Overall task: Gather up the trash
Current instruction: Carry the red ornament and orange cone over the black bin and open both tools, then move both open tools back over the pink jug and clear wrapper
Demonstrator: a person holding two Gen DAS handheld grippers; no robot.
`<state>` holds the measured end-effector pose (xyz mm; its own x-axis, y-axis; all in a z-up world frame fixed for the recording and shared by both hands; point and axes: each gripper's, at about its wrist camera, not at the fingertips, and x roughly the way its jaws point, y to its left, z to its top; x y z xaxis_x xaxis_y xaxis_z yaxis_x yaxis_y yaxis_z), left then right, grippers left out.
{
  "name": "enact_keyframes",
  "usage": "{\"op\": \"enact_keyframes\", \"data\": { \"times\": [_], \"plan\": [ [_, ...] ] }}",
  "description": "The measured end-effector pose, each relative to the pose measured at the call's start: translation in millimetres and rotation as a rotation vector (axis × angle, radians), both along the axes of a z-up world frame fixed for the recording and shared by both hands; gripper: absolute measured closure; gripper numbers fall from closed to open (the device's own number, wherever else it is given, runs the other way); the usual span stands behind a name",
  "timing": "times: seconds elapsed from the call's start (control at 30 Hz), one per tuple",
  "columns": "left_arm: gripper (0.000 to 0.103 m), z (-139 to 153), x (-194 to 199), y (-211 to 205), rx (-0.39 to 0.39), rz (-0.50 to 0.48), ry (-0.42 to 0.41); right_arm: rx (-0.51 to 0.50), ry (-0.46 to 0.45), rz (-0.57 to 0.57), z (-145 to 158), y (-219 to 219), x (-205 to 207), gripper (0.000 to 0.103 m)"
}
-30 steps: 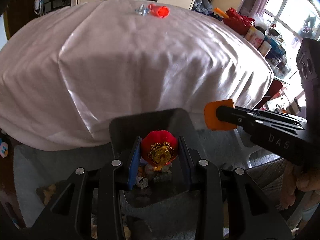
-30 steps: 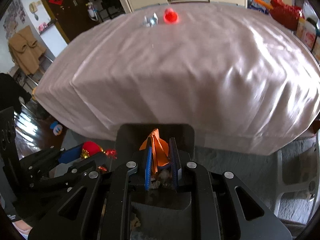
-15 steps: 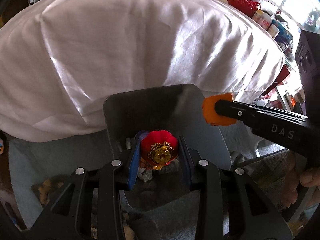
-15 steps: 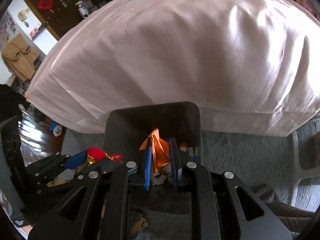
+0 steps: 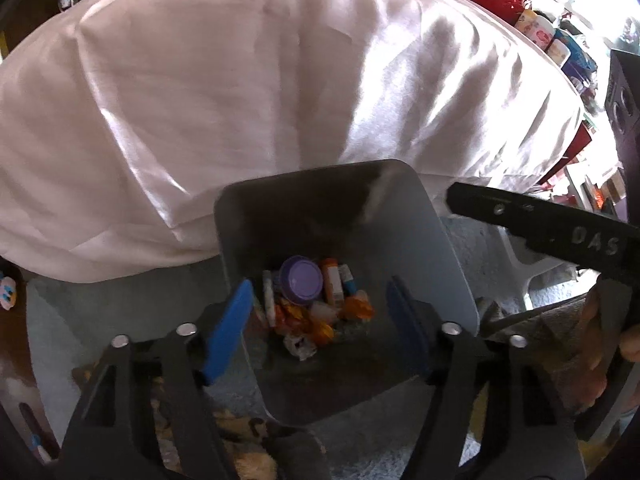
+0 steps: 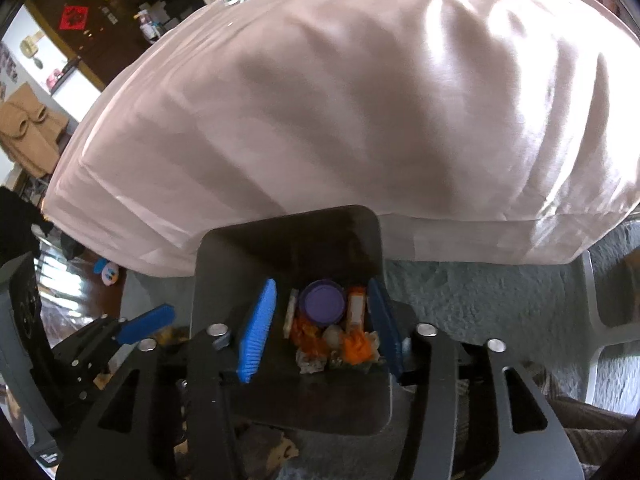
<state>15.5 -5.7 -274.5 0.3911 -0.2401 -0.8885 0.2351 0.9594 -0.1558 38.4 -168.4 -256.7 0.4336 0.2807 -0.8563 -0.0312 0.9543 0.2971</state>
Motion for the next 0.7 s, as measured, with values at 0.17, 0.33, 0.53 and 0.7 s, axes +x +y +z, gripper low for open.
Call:
{"op": "enact_keyframes", "data": {
  "times": [0.17,0.33,0.53,0.7],
  "plan": [
    [0.017,7.0,0.5,4.5,0.032,0.02,-0.031,-0.031,-0.031,-0.035,6.5,-9.2,-0.6,0.016],
    [0.013,17.6,-0.1,6.8,0.025,0.035,-0.039,-0.03,-0.043,-0.056,12.4,-15.4,0.4,0.01],
    [0.013,45.0,0.1,13.3,-0.012,0.08,-0.074,-0.012,-0.073,-0.082,34.3,-26.8,5.4,0.009],
    [0.013,80.4,7.9,19.2,-0.018,0.116,-0.132,-0.004,-0.128,-0.103,69.8,-40.0,19.9,0.009]
  ]
}}
